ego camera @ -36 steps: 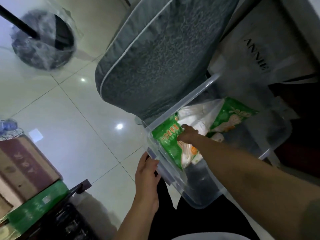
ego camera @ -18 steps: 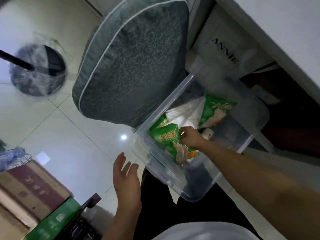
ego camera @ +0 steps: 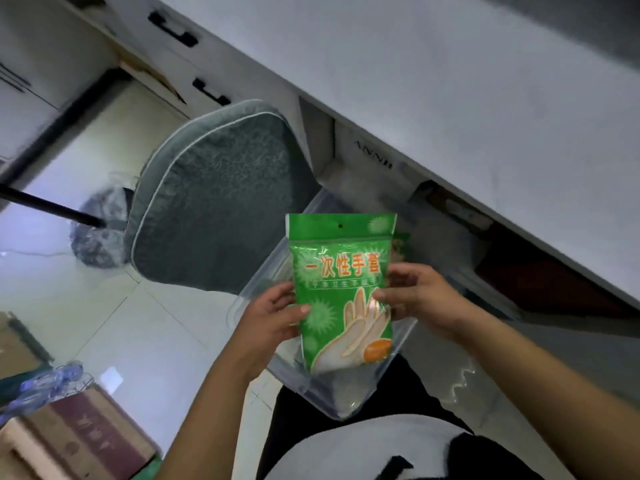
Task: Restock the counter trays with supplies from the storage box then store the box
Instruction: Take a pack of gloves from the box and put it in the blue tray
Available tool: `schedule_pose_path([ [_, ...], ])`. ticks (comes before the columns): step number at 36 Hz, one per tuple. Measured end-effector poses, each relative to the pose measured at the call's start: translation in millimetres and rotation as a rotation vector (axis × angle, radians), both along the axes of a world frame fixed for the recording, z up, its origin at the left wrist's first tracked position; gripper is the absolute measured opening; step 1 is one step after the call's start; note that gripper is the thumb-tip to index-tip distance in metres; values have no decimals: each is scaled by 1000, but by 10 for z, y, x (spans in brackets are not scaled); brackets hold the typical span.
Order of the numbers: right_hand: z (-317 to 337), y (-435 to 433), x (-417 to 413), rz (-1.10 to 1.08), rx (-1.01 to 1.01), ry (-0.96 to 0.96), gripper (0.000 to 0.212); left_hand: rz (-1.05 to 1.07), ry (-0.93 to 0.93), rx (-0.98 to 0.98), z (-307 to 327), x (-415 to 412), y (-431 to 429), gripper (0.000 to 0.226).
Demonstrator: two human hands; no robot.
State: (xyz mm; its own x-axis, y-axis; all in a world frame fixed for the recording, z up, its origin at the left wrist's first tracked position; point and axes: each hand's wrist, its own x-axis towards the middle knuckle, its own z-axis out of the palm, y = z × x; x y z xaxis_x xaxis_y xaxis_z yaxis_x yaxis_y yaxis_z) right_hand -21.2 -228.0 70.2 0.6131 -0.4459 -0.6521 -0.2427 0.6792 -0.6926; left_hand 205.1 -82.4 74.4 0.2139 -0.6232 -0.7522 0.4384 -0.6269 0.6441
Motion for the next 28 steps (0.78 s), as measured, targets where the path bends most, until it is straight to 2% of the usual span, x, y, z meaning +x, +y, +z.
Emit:
schedule_pose_path([
  [2, 76, -25, -137, -57, -43, 47, 33, -26, -26, -9, 68, -119, -61, 49],
  [4, 149, -18, -267, -101, -60, 56, 31, -37, -45, -13, 131, -249, -124, 51],
  [9, 400, 32, -608, -190, -135, 40, 47, -16, 12, -99, 352, -522, -393, 54],
  [12, 545, -8, -842, -275, -208, 62, 51, -57, 51, -161, 564, -678, -676, 72],
  [16, 784, -205, -1136, -437, -347, 121, 49, -211, 7, -210, 752, -937, -1223, 39],
  [18, 887, -370, -1288, -534, -343, 171, 47, -332, -43, -235, 832, -1119, -1540, 35],
  [23, 849, -798, -1625, -605, -510, 414, 51, -632, -175, -215, 997, -1629, -2181, 64],
  [28, 808, -1109, -1895, -617, -659, 630, 58, -651, -273, -229, 989, -2015, -2682, 82],
])
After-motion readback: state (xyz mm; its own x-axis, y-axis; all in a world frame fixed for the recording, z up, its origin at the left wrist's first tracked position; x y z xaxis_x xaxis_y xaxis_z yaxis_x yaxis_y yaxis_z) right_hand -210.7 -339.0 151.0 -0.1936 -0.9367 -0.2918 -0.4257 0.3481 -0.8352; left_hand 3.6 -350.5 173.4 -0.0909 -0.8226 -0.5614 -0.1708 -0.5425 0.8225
